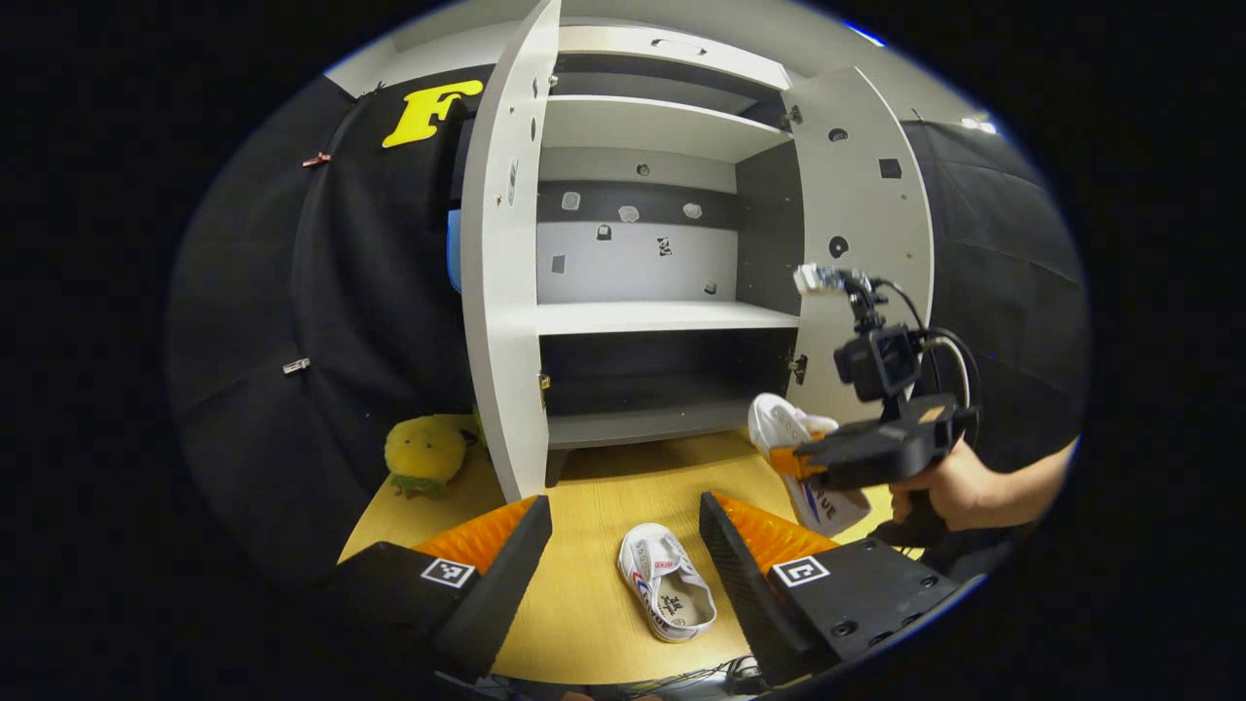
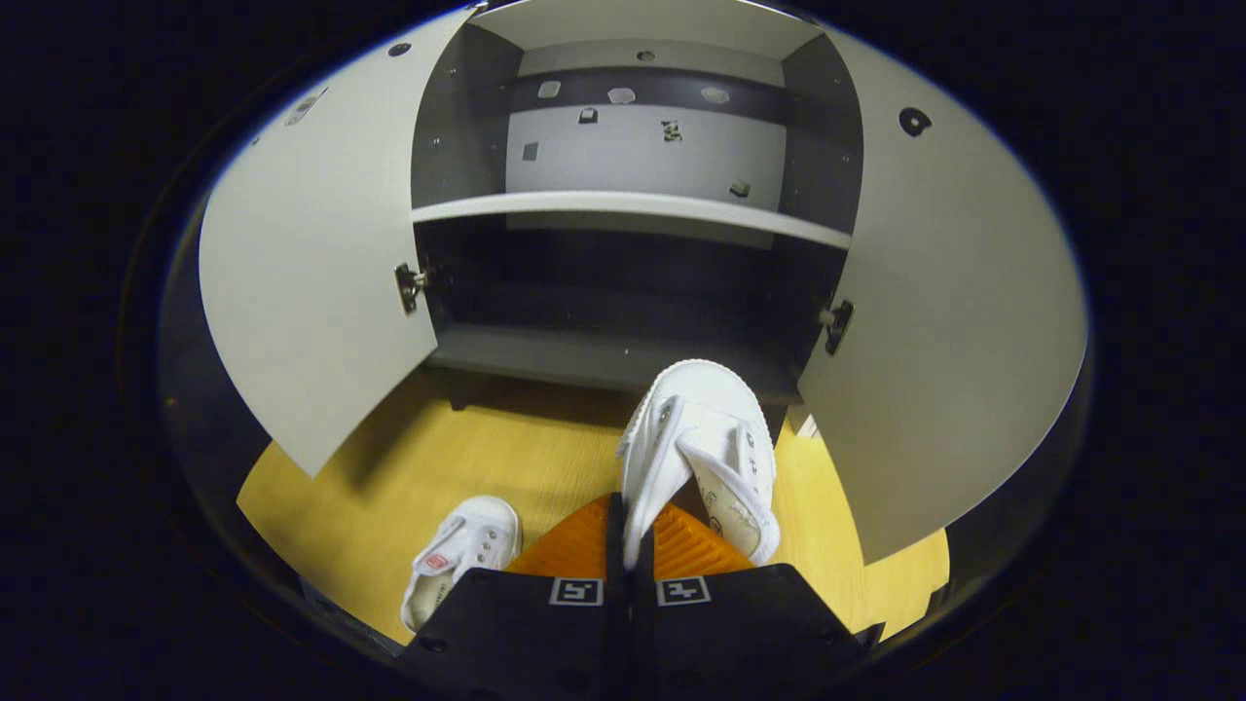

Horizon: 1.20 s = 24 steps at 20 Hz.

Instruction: Grab one shoe with the right hand and put it into the shoe cabinet, grab the other shoe with the left hand and put it into the shoe cabinet; then close the right door with the right hand and the left door with the left hand.

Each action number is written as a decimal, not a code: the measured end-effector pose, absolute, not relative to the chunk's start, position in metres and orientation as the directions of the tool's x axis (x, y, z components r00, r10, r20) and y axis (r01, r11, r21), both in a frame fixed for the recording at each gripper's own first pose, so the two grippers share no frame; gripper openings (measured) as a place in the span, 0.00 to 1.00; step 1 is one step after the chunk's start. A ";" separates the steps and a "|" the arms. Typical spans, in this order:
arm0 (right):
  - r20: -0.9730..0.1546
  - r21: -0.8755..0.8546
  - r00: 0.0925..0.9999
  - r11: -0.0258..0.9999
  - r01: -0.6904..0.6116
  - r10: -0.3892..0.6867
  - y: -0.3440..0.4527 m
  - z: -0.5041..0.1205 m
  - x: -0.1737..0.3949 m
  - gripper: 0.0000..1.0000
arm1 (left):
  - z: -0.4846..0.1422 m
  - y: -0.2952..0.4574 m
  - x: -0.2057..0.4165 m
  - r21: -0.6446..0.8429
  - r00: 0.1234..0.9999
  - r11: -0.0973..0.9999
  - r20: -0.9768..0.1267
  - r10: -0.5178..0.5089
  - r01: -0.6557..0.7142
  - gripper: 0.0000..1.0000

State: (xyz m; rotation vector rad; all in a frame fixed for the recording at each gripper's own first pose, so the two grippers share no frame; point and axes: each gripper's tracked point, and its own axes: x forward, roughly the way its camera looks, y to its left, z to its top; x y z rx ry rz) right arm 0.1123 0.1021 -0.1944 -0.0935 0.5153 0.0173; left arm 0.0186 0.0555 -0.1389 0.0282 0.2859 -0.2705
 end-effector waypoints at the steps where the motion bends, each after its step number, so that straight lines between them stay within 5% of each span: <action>1: -0.470 -0.081 0.882 0.996 -0.037 -0.006 0.104 -0.176 0.118 0.05 | -0.137 0.056 0.019 -0.010 0.921 0.960 -0.277 -0.273 0.281 0.95; 8: -0.325 -0.115 0.946 0.993 -0.028 -0.011 0.113 -0.058 0.171 0.05 | -0.118 0.063 0.026 0.010 0.904 0.928 -0.230 -0.361 0.373 0.95; 15: -0.250 -0.184 0.968 0.981 -0.062 0.014 0.117 0.019 0.271 0.05 | -0.091 0.067 0.036 0.085 0.922 0.933 -0.207 -0.326 0.349 0.95; 24: -0.322 -0.263 0.946 0.955 -0.135 0.045 0.107 0.016 0.403 0.05 | -0.069 0.041 0.075 0.027 0.955 0.969 -0.175 -0.239 0.247 0.95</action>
